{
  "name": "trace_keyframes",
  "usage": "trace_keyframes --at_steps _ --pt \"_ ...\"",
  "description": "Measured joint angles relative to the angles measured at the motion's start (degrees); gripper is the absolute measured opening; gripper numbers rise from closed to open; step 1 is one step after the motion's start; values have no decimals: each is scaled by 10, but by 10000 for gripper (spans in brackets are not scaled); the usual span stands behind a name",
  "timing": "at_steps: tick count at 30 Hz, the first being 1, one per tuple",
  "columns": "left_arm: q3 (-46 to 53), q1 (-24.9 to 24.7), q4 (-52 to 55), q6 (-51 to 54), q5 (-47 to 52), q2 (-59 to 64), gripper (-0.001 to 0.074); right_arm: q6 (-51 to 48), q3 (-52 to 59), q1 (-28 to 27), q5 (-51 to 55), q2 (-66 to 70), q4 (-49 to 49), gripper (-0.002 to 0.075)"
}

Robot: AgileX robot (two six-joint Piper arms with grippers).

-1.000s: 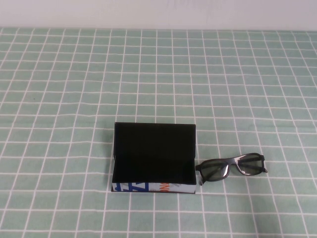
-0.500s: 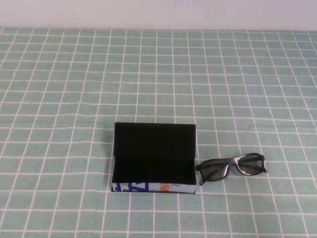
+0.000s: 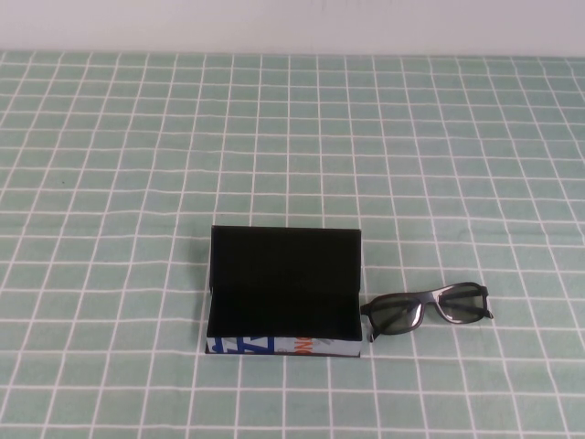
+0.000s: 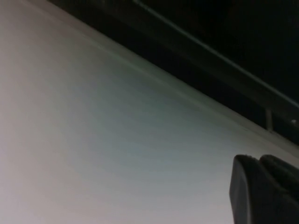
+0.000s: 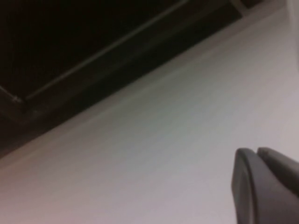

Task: Return glasses to glasses case

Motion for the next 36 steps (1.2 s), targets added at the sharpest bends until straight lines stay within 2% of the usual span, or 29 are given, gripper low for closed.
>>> trace_keyframes --at_steps 3,7,11,13,20,24,28,32,36 --pt "-87 0 18 -1 112 -1 -4 -10 -99 0 73 53 -2 -13" --pt "-178 0 39 -1 252 0 -4 -42 -203 0 238 145 -6 -13" --pt "-213 0 41 -1 367 11 -4 -59 -265 0 440 256 -11 -13" --pt "-214 0 40 -2 435 22 -4 -60 -267 2 500 299 -11 -13" --pt "-214 0 24 -4 651 66 -4 -75 -243 5 575 391 -7 -13" --pt "-214 0 -4 16 732 100 -4 -89 -243 34 596 418 -3 -13" --pt "-214 0 -71 103 777 146 -4 -191 -244 95 618 469 -25 -13" --pt "-214 0 -169 223 811 197 -4 -331 -279 165 695 558 -45 -13" --pt "-214 0 -224 276 828 229 -4 -473 -312 225 767 634 -87 -13"
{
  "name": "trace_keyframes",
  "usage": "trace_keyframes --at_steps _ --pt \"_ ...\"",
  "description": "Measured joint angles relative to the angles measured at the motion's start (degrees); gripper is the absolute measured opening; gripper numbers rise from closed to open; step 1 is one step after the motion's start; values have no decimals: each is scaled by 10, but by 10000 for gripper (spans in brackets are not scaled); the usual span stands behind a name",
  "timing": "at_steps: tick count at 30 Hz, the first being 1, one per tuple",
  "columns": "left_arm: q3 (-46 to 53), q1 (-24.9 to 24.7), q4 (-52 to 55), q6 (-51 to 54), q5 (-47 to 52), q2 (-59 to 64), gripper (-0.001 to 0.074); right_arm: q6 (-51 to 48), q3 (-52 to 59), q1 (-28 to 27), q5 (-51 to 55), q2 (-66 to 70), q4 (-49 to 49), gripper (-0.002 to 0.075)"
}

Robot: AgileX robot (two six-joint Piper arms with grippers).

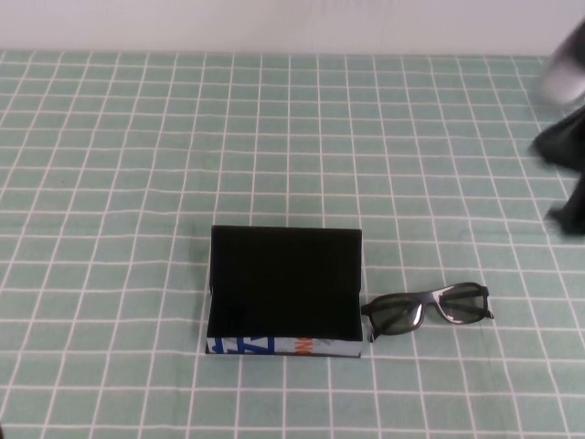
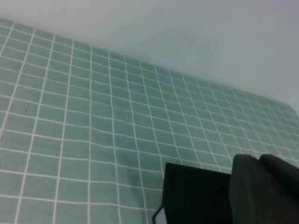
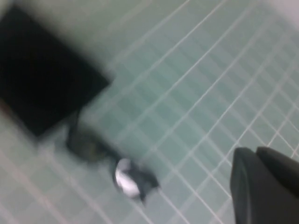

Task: Return glasses to glasses case
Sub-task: Pick up the glasses from the table

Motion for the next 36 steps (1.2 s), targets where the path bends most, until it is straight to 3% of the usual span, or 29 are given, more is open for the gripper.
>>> trace_keyframes --at_steps 4,13,20,23,36 --pt "0 0 1 31 0 7 -4 -108 -3 28 37 65 0 -13" --pt "0 0 11 46 -2 9 -4 -163 -3 31 39 185 30 11" --pt "0 0 11 49 0 9 -4 -231 -3 31 33 244 81 284" --pt "0 0 11 49 7 9 -4 -264 5 31 21 262 81 333" --pt "0 0 11 50 44 9 -4 -293 132 27 -155 283 6 353"
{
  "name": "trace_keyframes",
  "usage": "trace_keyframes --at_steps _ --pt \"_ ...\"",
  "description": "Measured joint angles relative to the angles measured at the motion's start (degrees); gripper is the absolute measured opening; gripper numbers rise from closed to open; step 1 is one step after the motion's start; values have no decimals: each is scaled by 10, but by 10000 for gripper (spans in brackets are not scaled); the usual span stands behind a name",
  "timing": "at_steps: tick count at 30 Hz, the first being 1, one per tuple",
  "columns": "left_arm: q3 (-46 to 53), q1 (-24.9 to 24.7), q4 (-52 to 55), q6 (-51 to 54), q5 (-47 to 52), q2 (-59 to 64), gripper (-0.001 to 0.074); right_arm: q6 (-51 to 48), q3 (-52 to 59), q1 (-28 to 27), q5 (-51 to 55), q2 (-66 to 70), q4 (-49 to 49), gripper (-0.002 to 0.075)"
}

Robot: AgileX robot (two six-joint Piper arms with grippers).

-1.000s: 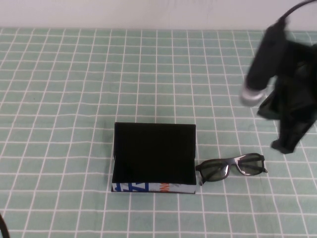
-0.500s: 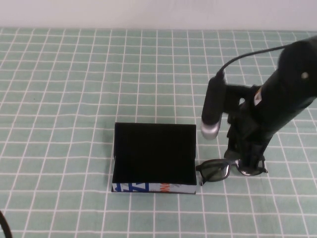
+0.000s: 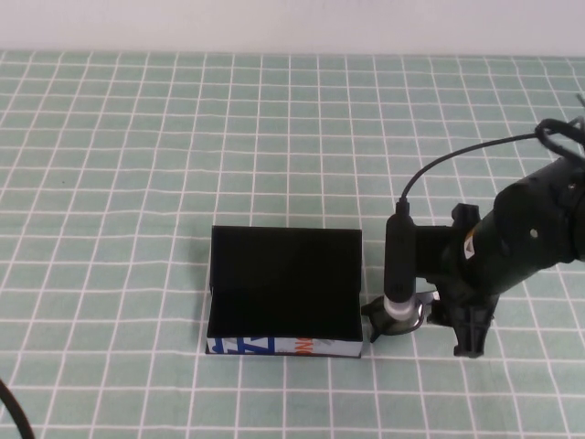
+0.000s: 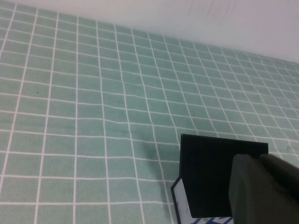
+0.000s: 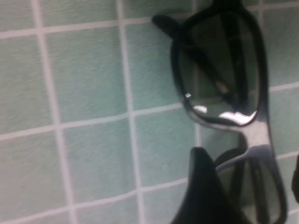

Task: Return glasses to glasses case
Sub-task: Pick up the glasses from the table

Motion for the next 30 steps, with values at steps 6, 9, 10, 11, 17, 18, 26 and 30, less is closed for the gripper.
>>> trace_keyframes --at_steps 6,9,10,11,17,18,26,30 --pt "0 0 0 0 1 0 -4 -1 0 0 -21 32 -21 353" --pt "0 0 0 0 4 0 -4 -1 0 0 -25 51 -24 353" --pt "0 0 0 0 5 0 -4 -1 0 0 -27 56 -25 353" --pt "0 0 0 0 5 0 -4 -1 0 0 -29 59 -25 353" --pt "0 0 0 0 10 0 -4 -1 0 0 -38 65 -28 295" --pt "0 0 0 0 11 0 -4 -1 0 0 -38 65 -28 274" --pt "0 0 0 1 15 0 -2 -1 0 0 -43 65 -29 230" --pt "0 0 1 1 15 0 -2 12 0 0 -49 62 -29 310"
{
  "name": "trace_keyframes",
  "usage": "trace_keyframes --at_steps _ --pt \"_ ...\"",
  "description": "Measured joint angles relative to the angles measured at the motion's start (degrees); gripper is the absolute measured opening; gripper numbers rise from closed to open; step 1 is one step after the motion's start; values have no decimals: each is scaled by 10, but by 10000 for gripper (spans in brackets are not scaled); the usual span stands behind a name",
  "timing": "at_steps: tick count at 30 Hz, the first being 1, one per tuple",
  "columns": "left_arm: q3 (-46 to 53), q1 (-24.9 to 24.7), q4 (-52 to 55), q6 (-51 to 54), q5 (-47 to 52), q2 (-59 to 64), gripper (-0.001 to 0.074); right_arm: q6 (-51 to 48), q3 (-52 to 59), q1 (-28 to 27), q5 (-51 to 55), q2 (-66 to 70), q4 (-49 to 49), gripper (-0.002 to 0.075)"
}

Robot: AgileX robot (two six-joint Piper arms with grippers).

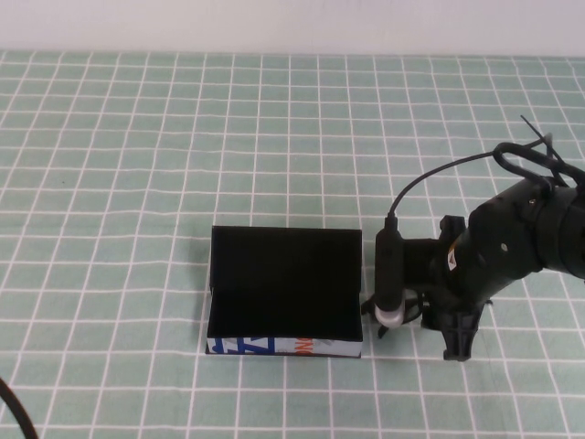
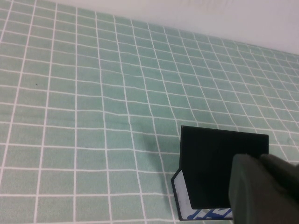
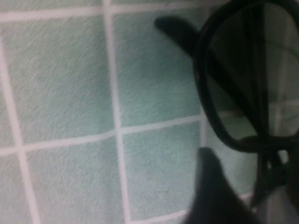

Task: Return glasses to glasses case
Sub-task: Pick up the glasses from the table

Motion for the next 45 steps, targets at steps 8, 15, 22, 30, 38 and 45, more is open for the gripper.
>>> trace_keyframes --at_steps 8,15,22,30,38,45 --pt "0 0 0 0 0 0 -2 14 0 0 -8 -4 0 549" --pt "0 0 0 0 2 0 -2 14 0 0 -5 -7 -23 559" --pt "0 0 0 0 3 0 -2 14 0 0 -31 -20 -86 559" --pt "0 0 0 0 4 0 -2 13 0 0 -85 -14 -140 559" --pt "0 -7 0 0 7 0 -2 12 0 0 -62 6 -102 560" --pt "0 -9 0 0 4 0 -2 12 0 0 -70 24 -53 466"
